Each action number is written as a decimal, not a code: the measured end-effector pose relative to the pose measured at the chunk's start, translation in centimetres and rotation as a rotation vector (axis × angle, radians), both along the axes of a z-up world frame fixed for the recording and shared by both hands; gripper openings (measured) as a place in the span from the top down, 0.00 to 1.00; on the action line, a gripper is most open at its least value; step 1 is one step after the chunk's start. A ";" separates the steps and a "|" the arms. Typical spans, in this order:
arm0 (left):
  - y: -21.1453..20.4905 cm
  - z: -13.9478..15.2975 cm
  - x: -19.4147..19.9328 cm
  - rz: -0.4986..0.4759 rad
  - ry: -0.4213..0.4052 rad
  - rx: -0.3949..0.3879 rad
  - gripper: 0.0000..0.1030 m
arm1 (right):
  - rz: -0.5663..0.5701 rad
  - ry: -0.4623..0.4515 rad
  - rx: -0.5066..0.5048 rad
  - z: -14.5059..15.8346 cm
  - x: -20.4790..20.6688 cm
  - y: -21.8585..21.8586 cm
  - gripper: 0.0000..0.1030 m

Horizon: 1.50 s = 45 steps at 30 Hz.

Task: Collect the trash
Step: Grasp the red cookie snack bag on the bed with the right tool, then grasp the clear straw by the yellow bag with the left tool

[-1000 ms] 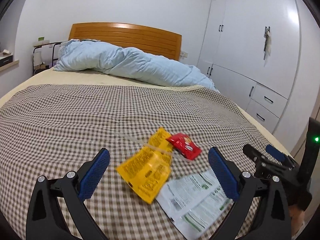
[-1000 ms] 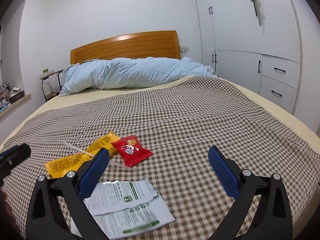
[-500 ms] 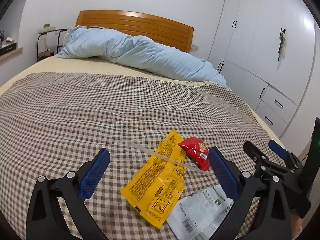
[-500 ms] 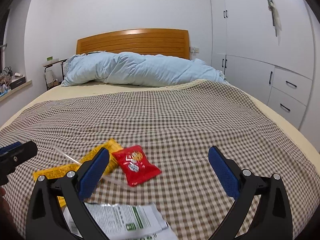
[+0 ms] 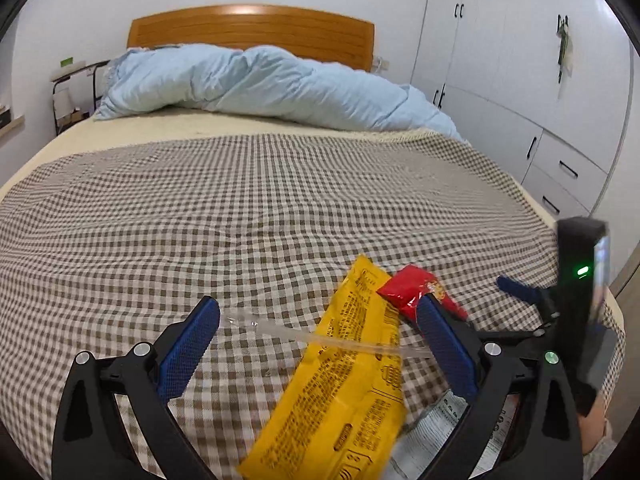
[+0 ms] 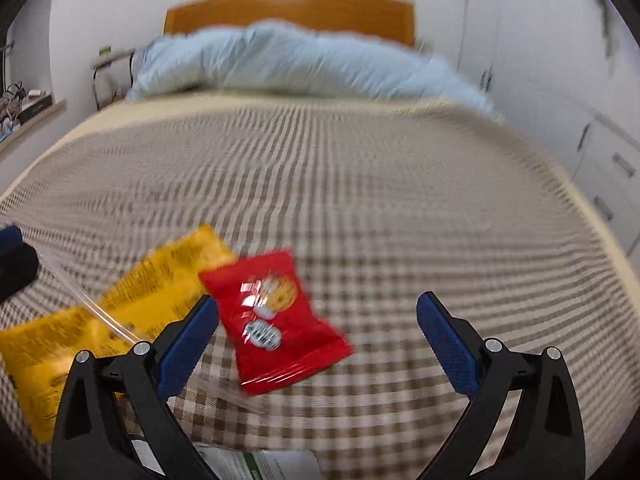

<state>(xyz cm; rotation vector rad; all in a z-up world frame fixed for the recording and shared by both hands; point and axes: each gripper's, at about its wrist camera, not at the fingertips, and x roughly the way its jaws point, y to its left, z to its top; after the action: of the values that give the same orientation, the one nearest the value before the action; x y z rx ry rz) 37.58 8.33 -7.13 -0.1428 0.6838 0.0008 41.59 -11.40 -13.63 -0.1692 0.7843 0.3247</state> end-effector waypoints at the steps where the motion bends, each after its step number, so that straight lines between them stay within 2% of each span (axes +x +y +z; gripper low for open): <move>1: 0.0 -0.2 0.3 0.000 0.009 -0.001 0.07 | 0.010 0.020 -0.013 -0.5 0.2 0.3 0.08; 4: 0.3 -0.9 1.0 -0.001 0.044 -0.012 0.07 | 0.013 0.054 -0.053 -1.5 0.2 0.7 0.08; 5: 0.3 -1.2 1.0 -0.012 0.056 -0.016 0.07 | 0.015 0.050 -0.047 -1.4 0.1 0.7 0.27; 6: 0.2 -1.3 1.0 -0.018 0.061 -0.020 0.07 | 0.014 0.052 -0.021 -1.2 0.0 0.4 0.40; 7: 0.3 -1.4 0.9 -0.023 0.066 -0.027 0.07 | 0.006 0.046 -0.017 -1.2 0.0 0.3 0.41; 8: 0.3 -1.5 0.9 -0.029 0.072 -0.036 0.07 | 0.015 0.043 -0.011 -1.2 -0.1 0.2 0.52; 10: 0.3 -1.5 0.9 -0.034 0.075 -0.052 0.07 | -0.004 0.024 0.015 -0.9 -0.3 -0.4 0.55; 15: -0.1 -1.0 0.5 -0.044 0.062 -0.083 0.07 | -0.030 -0.035 0.041 0.3 -1.1 -1.5 0.58; 22: -3.8 0.2 1.1 -0.067 0.069 -0.028 0.07 | -0.114 -0.137 0.053 3.7 -2.5 -3.9 0.58; 28: -8.1 -0.2 3.8 -0.061 0.131 0.075 0.08 | -0.189 -0.163 0.090 4.6 -2.0 -7.4 0.58; 29: -8.9 -0.4 4.6 -0.056 0.150 0.092 0.14 | -0.200 -0.166 0.090 4.6 -1.8 -7.9 0.58; 32: -9.9 -1.4 6.5 -0.038 0.207 0.134 0.21 | -0.224 -0.165 0.110 4.7 -1.7 -9.1 0.58; 33: -10.2 -2.0 7.4 -0.030 0.238 0.136 0.26 | -0.228 -0.161 0.122 4.7 -1.6 -9.5 0.58; 34: -10.3 -2.6 8.1 -0.019 0.268 0.133 0.35 | -0.230 -0.157 0.133 4.6 -1.5 -9.8 0.58; 37: -10.4 -4.2 9.8 0.011 0.332 0.120 0.43 | -0.230 -0.154 0.150 4.6 -1.7 -10.5 0.58; 41: -11.3 -5.1 10.7 0.048 0.338 0.198 0.45 | -0.215 -0.173 0.157 5.3 -2.3 -10.3 0.58; 42: -11.6 -5.1 10.9 0.050 0.340 0.213 0.47 | -0.210 -0.181 0.160 5.5 -2.6 -10.4 0.58; 44: -12.1 -5.2 11.0 0.045 0.357 0.218 0.61 | -0.204 -0.193 0.159 5.8 -2.9 -10.5 0.58; 45: -12.0 -5.3 11.1 0.046 0.366 0.211 0.63 | -0.203 -0.198 0.156 5.9 -3.1 -10.5 0.58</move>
<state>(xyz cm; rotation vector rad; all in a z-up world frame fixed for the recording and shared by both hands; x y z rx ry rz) 48.64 -3.70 -12.44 0.0467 1.0404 0.1457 38.53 -21.94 -7.70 0.0251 0.5722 0.1729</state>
